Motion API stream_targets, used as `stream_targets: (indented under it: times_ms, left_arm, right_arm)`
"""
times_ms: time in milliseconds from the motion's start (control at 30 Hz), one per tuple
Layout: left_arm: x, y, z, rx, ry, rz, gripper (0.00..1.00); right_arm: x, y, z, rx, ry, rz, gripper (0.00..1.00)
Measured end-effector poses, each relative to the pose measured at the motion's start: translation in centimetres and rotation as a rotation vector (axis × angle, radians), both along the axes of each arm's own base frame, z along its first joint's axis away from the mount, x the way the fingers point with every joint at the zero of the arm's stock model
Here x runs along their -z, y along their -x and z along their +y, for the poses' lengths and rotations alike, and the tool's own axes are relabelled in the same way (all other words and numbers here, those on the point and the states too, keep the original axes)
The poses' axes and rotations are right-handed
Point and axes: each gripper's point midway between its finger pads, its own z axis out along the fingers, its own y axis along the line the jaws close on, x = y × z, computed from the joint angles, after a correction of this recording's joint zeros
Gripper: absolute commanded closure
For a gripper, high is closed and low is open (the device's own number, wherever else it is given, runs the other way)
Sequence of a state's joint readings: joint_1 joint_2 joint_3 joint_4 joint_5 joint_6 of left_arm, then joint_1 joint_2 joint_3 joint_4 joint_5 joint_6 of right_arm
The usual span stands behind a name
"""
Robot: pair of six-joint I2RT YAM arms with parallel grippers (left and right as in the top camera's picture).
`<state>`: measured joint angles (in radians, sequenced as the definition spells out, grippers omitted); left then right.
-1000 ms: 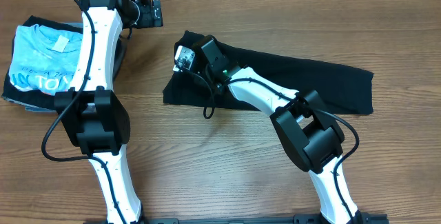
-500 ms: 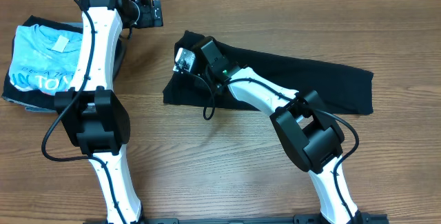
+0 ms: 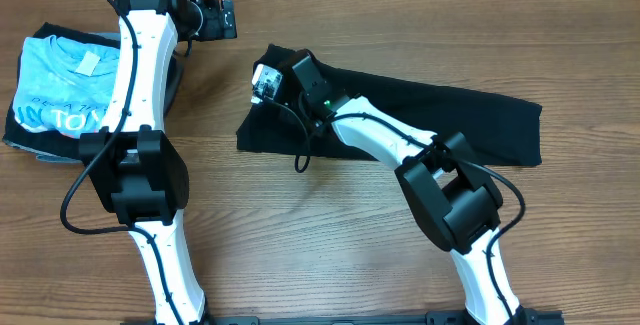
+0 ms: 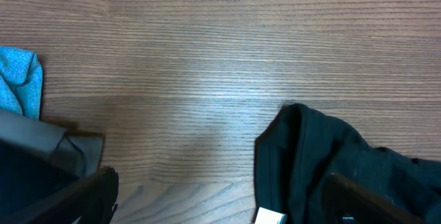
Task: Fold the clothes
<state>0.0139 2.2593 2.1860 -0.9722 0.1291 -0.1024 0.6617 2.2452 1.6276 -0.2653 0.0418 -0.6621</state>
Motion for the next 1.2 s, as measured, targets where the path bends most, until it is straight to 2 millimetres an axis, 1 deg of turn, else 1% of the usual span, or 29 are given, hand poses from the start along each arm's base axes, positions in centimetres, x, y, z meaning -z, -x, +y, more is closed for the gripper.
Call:
stream_targets:
  times_ms: [167,300,400,500,633,700,767,833,900,1033,1200]
  left_arm:
    - [0.0,0.0,0.0,0.000,0.000,0.000,0.03]
    - [0.0,-0.1,0.0,0.000,0.000,-0.003,0.03]
    - [0.0,-0.1,0.0,0.000,0.000,-0.003,0.03]
    - [0.0,-0.1,0.0,0.000,0.000,-0.003,0.03]
    - [0.0,-0.1,0.0,0.000,0.000,-0.003,0.03]
    - [0.0,-0.1,0.0,0.000,0.000,-0.004,0.03]
    - [0.0,-0.1,0.0,0.000,0.000,-0.004,0.03]
    - [0.0,-0.1,0.0,0.000,0.000,-0.004,0.02]
    - [0.0,-0.1,0.0,0.000,0.000,-0.004,0.03]
    - [0.0,-0.1,0.0,0.000,0.000,-0.004,0.02]
    - [0.0,-0.1,0.0,0.000,0.000,-0.003,0.03]
  right_arm:
    - [-2.2,1.1,-0.8,0.006,0.013,0.026,0.96]
    - [-1.9,1.8,-0.9,0.040,0.003,0.069,0.96]
    - [-1.6,2.9,-0.3,0.033,-0.006,0.107,0.96]
    - [-1.8,4.1,0.8,0.010,-0.011,0.121,0.96]
    - [-3.5,5.3,2.1,0.002,-0.037,0.112,0.96]
    - [-4.3,5.9,2.3,0.005,-0.041,0.113,0.96]
    - [-5.0,6.5,2.0,0.011,-0.036,0.125,0.96]
    - [-5.0,7.0,1.5,0.025,-0.023,0.151,0.96]
    - [-4.4,7.6,1.0,0.037,-0.009,0.188,0.96]
    - [-3.8,9.1,1.2,0.029,-0.027,0.273,0.96]
    - [-3.7,10.4,1.9,0.014,-0.071,0.349,0.96]
